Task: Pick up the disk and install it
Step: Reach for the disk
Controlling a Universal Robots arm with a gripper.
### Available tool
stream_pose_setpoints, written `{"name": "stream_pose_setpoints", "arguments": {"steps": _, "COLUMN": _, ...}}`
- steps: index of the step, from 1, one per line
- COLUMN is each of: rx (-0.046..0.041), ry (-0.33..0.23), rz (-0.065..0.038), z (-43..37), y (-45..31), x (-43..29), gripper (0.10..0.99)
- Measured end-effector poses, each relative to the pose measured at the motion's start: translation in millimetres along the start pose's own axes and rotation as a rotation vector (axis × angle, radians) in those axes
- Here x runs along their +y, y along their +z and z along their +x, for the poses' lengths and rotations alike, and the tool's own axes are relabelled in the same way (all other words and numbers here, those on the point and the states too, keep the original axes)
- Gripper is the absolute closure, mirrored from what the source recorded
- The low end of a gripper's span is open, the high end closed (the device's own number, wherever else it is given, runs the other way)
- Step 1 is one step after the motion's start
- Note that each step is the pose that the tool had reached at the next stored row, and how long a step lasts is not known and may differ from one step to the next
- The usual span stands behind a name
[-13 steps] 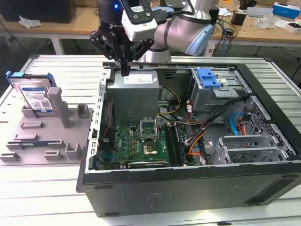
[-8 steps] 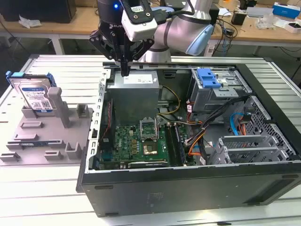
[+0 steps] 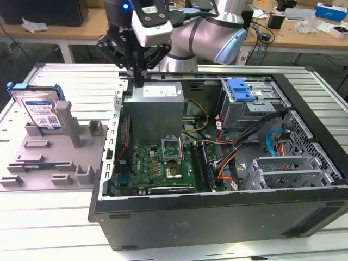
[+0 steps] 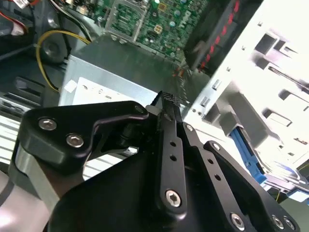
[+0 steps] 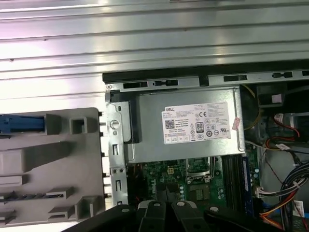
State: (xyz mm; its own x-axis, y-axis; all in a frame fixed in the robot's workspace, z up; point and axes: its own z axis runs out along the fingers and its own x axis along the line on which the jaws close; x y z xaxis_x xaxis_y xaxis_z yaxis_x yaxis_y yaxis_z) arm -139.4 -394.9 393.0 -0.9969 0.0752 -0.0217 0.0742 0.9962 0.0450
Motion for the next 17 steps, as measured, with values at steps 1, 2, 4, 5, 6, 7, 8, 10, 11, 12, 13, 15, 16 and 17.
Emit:
{"name": "stream_pose_setpoints", "arguments": {"steps": 1, "rx": 0.0007, "ry": 0.0, "rz": 0.0, "z": 3.7, "y": 0.0, "x": 0.9, "gripper": 0.98}}
{"name": "stream_pose_setpoints", "arguments": {"steps": 2, "rx": 0.0013, "ry": 0.0, "rz": 0.0, "z": 8.1, "y": 0.1, "x": 2.2, "gripper": 0.98}}
{"name": "stream_pose_setpoints", "arguments": {"steps": 4, "rx": 0.0033, "ry": 0.0, "rz": 0.0, "z": 15.8, "y": 0.5, "x": 4.9, "gripper": 0.98}}
{"name": "stream_pose_setpoints", "arguments": {"steps": 5, "rx": 0.0044, "ry": 0.0, "rz": 0.0, "z": 18.6, "y": 0.6, "x": 6.0, "gripper": 0.98}}
{"name": "stream_pose_setpoints", "arguments": {"steps": 6, "rx": 0.0067, "ry": 0.0, "rz": 0.001, "z": 24.4, "y": 0.9, "x": 8.2, "gripper": 0.98}}
{"name": "stream_pose_setpoints", "arguments": {"steps": 7, "rx": 0.0084, "ry": 0.0, "rz": 0.001, "z": 27.7, "y": 1.0, "x": 8.9, "gripper": 0.98}}
{"name": "stream_pose_setpoints", "arguments": {"steps": 8, "rx": 0.0098, "ry": 0.001, "rz": 0.001, "z": 30.9, "y": 1.2, "x": 9.8, "gripper": 0.98}}
{"name": "stream_pose_setpoints", "arguments": {"steps": 10, "rx": 0.0156, "ry": 0.001, "rz": 0.001, "z": 47.1, "y": 2.2, "x": 12.1, "gripper": 0.98}}
{"name": "stream_pose_setpoints", "arguments": {"steps": 11, "rx": 0.0181, "ry": 0.001, "rz": 0.001, "z": 55.0, "y": 2.6, "x": 12.8, "gripper": 0.98}}
{"name": "stream_pose_setpoints", "arguments": {"steps": 12, "rx": 0.0193, "ry": 0.001, "rz": 0.001, "z": 59.6, "y": 2.8, "x": 13.2, "gripper": 0.98}}
{"name": "stream_pose_setpoints", "arguments": {"steps": 13, "rx": 0.0203, "ry": 0.001, "rz": 0.002, "z": 63.8, "y": 3.1, "x": 13.6, "gripper": 0.98}}
{"name": "stream_pose_setpoints", "arguments": {"steps": 15, "rx": 0.0229, "ry": 0.001, "rz": 0.002, "z": 73.5, "y": 3.8, "x": 14.7, "gripper": 0.98}}
{"name": "stream_pose_setpoints", "arguments": {"steps": 16, "rx": 0.0256, "ry": 0.001, "rz": 0.002, "z": 82.0, "y": 4.4, "x": 16.1, "gripper": 0.98}}
{"name": "stream_pose_setpoints", "arguments": {"steps": 17, "rx": 0.0275, "ry": 0.001, "rz": 0.002, "z": 87.6, "y": 4.8, "x": 17.2, "gripper": 0.98}}
